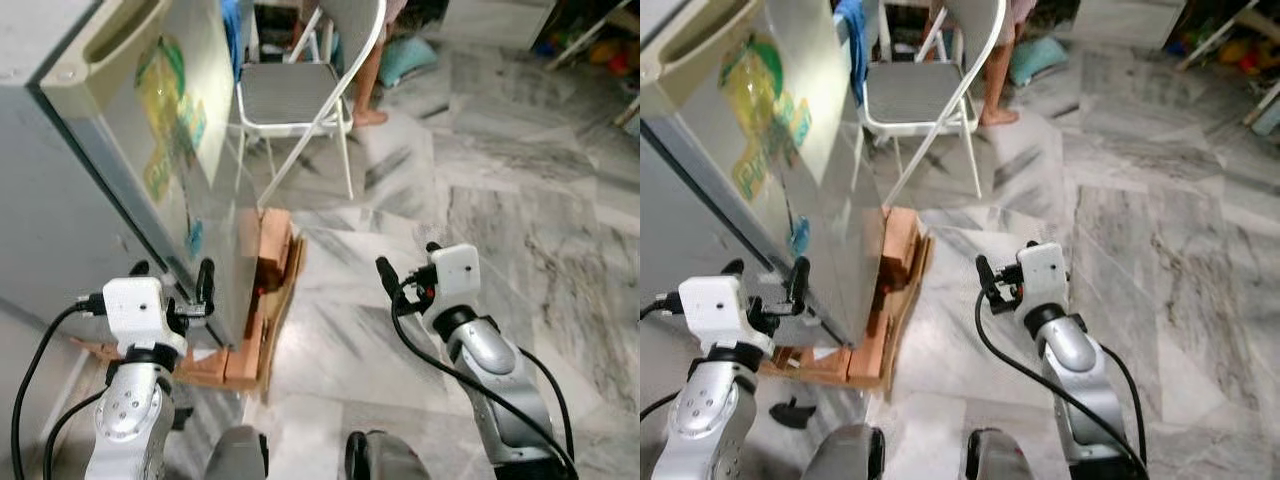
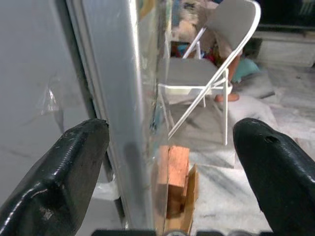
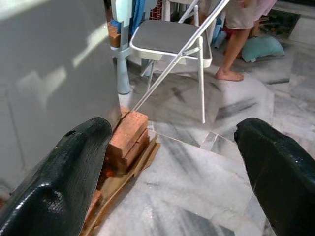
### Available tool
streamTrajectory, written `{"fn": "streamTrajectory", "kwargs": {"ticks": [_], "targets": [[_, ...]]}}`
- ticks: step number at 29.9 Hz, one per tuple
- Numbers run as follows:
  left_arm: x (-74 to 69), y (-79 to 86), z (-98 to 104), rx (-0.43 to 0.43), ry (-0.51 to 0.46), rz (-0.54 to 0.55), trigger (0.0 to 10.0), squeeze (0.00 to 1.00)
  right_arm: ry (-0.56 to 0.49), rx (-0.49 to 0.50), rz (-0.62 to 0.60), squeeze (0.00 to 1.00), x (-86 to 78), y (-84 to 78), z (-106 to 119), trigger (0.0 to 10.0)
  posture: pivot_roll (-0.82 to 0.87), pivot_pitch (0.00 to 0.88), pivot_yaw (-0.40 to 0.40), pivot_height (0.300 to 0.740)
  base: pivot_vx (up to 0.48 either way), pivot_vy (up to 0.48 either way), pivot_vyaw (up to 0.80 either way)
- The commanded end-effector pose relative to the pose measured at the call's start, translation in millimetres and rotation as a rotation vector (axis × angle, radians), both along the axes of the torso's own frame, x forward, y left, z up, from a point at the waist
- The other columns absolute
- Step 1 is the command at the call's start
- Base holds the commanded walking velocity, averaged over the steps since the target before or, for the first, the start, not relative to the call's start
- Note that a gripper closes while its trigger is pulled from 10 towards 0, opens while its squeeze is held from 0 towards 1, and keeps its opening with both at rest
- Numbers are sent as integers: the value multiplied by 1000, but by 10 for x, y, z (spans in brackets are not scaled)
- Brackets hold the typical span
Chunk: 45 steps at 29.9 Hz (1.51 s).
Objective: Restocking fridge
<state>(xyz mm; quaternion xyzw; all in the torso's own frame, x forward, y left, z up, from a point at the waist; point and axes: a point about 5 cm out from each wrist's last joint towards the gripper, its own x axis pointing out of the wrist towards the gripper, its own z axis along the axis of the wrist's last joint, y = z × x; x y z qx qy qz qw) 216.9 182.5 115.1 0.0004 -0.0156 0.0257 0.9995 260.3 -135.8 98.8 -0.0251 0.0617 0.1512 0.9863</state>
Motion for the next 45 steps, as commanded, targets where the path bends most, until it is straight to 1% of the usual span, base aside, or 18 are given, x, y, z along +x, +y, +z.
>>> {"fn": "streamTrajectory", "kwargs": {"ticks": [1,3,7,13,14,23,26,33,34,35,36,38,39,41,42,43,44,45], "targets": [[14,38,30,10,-1,-2,10000,0,32,-7,-7,0,-7,20,-52,10000,141,134,-36,740,0,0,0],[83,54,48,20,-3,-27,10000,0,46,14,-48,0,2,-36,-48,10000,135,139,-36,740,0,0,0],[215,129,101,46,-13,-7,10000,0,45,20,-22,0,-23,-67,-20,10000,121,145,-33,740,0,0,0],[501,179,161,93,17,-7,10000,0,29,33,-5,0,-49,-119,48,10000,103,149,-28,740,0,0,0],[501,179,161,93,17,-7,10000,0,29,33,-5,0,-49,-119,48,10000,103,149,-28,740,0,0,0],[823,129,206,115,7,-47,10000,0,-7,30,-46,0,28,-164,138,10000,59,133,-15,740,0,0,0],[974,185,226,127,1,23,10000,0,-13,30,-55,0,25,-198,156,10000,45,132,-6,740,0,0,0],[1006,178,204,94,9,36,10000,0,-6,30,-68,0,-44,-216,148,10000,27,142,-13,740,0,0,0],[1066,13,250,93,-11,-54,10000,0,18,20,-60,0,-66,-227,102,10000,26,162,-22,740,0,0,0],[1066,13,250,93,-11,-54,10000,0,18,20,-60,0,-66,-227,102,10000,26,162,-22,740,0,0,0],[1105,-108,289,95,-27,-120,10000,0,36,12,-54,0,-80,-236,67,10000,26,162,-22,740,0,0,0],[1105,-108,289,95,-27,-120,10000,0,36,12,-54,0,-80,-236,67,10000,26,162,-22,740,0,0,0],[1152,-298,362,93,-55,-219,10000,0,85,-40,-65,0,-114,-294,-39,10000,33,161,-32,740,0,0,0],[1215,-1039,675,93,-168,-516,10000,0,254,-101,-163,0,-310,-526,-339,10000,43,161,-39,740,0,0,0],[1215,-1039,675,93,-168,-516,10000,0,254,-101,-163,0,-310,-526,-339,10000,43,161,-39,740,0,0,0],[1190,-1286,786,89,-205,-611,10000,0,298,-114,-186,0,-383,-584,-413,10000,40,160,-37,740,0,0,0],[1190,-1286,786,89,-205,-611,10000,0,298,-114,-186,0,-383,-584,-413,10000,40,160,-37,740,0,0,0],[1126,-1537,940,53,-266,-695,10000,0,304,-107,-183,0,-428,-593,-433,10000,29,159,-30,740,0,0,0]]}}
